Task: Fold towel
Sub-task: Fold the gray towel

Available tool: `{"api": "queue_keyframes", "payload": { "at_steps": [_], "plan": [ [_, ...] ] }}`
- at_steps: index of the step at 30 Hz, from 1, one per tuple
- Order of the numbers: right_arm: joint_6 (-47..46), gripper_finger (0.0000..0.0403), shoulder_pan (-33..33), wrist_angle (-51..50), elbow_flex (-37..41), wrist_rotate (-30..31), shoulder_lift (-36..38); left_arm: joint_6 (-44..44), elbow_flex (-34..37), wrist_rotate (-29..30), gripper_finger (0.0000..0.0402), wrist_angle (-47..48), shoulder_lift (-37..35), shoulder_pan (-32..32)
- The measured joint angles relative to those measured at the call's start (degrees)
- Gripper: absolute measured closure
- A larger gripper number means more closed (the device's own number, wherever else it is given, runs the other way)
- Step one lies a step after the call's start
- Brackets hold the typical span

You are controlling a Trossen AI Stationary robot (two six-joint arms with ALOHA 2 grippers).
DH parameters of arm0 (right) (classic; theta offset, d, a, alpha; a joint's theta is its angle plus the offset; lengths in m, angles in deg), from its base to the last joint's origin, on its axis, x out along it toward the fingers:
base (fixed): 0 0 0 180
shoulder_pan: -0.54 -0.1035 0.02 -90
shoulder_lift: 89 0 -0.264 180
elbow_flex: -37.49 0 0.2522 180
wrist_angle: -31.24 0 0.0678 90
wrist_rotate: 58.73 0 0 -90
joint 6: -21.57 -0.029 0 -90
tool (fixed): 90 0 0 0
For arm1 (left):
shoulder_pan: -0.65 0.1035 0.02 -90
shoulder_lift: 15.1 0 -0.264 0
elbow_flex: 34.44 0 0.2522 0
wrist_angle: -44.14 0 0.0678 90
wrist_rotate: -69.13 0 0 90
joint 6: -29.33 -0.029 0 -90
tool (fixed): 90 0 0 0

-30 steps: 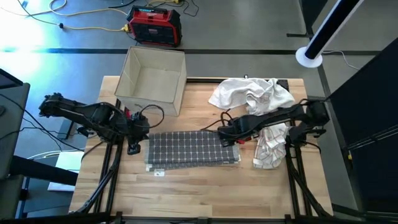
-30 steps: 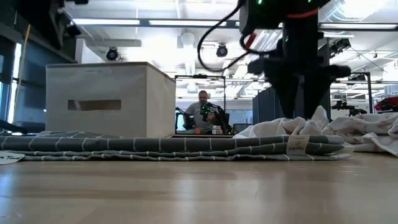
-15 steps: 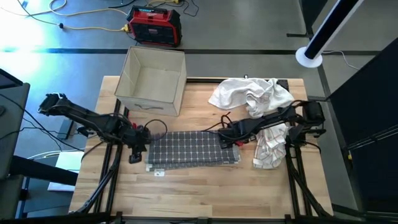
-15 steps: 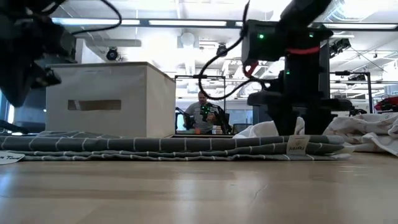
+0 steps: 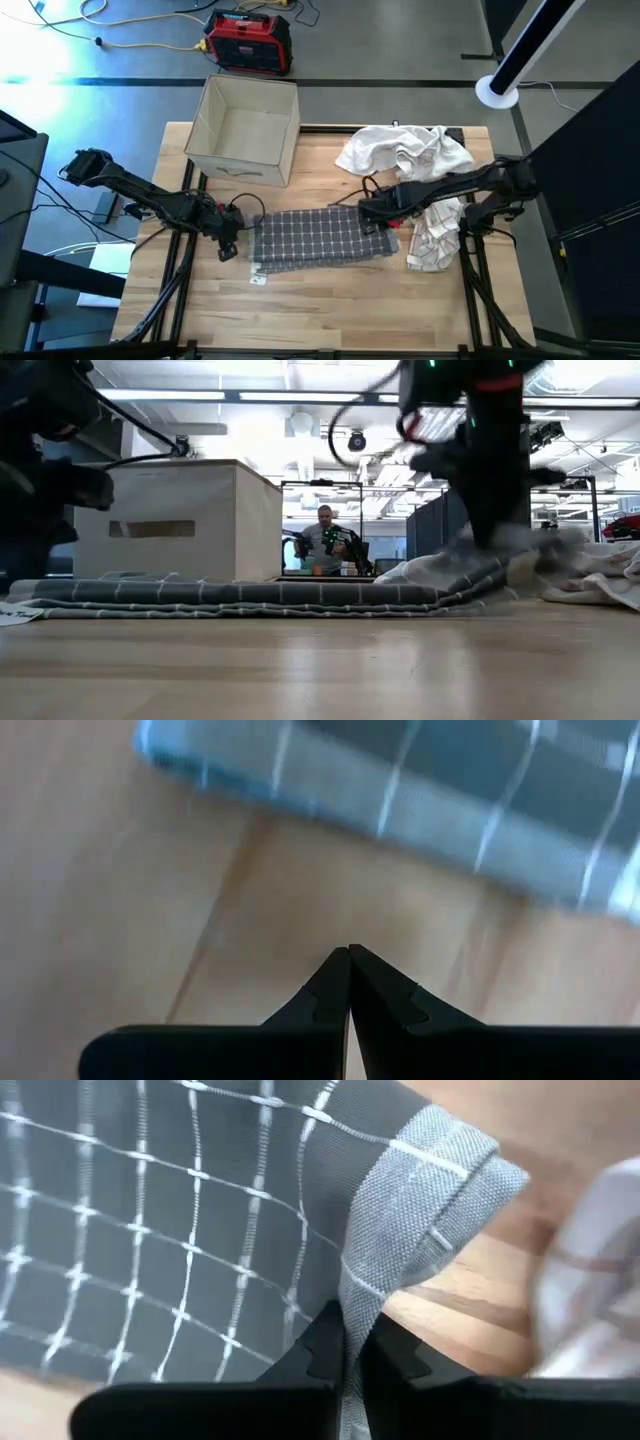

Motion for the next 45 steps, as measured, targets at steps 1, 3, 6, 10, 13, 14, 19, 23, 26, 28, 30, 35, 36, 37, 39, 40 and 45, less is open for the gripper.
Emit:
{"api": "queue_keyframes", "payload": {
  "at_steps": [1, 3, 6, 10, 13, 14, 19, 23, 26, 28, 30, 35, 36, 37, 39, 40, 45],
  "plan": [
    [0.2, 0.0399, 0.0, -0.8, -2.0, 0.5, 0.3, 0.1, 0.2, 0.6, 0.0401, -2.0, 0.7, 0.0],
    [0.1, 0.0399, -0.3, -0.8, -6.6, 1.5, 0.7, -0.9, 0.3, 2.3, 0.0401, -5.7, 2.4, 0.0],
    [0.2, 0.0400, -0.6, 0.0, -13.4, 3.3, -0.7, -5.6, 0.3, 6.3, 0.0401, -10.0, 5.8, 0.0],
    [2.6, 0.0400, -0.4, 4.8, -21.6, 6.0, -5.7, -8.6, 0.1, 9.8, 0.0401, -13.0, 10.3, 0.4],
    [5.2, 0.0401, -0.4, 11.1, -26.4, 6.2, -10.6, -9.5, 0.0, 11.6, 0.0401, -15.8, 12.7, 0.9],
    [6.1, 0.0401, -0.3, 13.2, -27.8, 6.1, -12.5, -10.4, 0.0, 12.0, 0.0401, -16.7, 13.1, 0.9],
    [10.1, 0.0401, 0.8, 24.0, -34.9, 0.2, -23.1, -13.2, 0.3, 13.8, 0.0401, -19.4, 13.8, 0.9],
    [12.3, 0.0401, 1.5, 26.6, -42.4, -4.9, -31.4, -14.2, 0.3, 14.3, 0.0401, -20.0, 13.8, 1.0],
    [13.8, 0.0401, 1.6, 26.6, -48.0, -6.8, -36.3, -14.3, 0.3, 14.3, 0.0401, -20.0, 13.8, 1.0],
    [14.6, 0.0401, 1.6, 26.6, -51.1, -8.3, -38.9, -14.3, 0.3, 14.3, 0.0401, -20.0, 13.8, 1.0],
    [14.7, 0.0401, 1.7, 26.3, -53.6, -9.8, -41.2, -14.2, 0.3, 14.3, 0.0401, -20.0, 13.8, 1.0],
    [14.3, 0.0391, 1.7, 26.2, -56.2, -12.4, -43.9, -14.2, 0.3, 14.3, 0.0401, -20.0, 13.8, 1.0],
    [14.1, 0.0384, 1.7, 26.2, -56.2, -12.4, -44.0, -14.2, 0.3, 14.3, 0.0401, -20.0, 13.8, 1.0],
    [14.2, 0.0376, 1.7, 26.2, -56.2, -12.4, -44.0, -14.2, 0.3, 14.3, 0.0401, -20.0, 13.8, 1.0],
    [14.2, 0.0354, 1.6, 26.2, -56.3, -12.4, -44.0, -14.2, 0.3, 14.3, 0.0401, -20.0, 13.8, 1.0],
    [14.2, 0.0341, 1.6, 26.2, -56.3, -12.4, -44.0, -14.2, 0.3, 14.3, 0.0401, -20.0, 13.8, 1.0],
    [14.2, 0.0276, 1.6, 26.1, -56.3, -13.3, -44.0, -14.1, -0.4, 13.7, 0.0402, -19.1, 13.6, 1.1]
  ]
}}
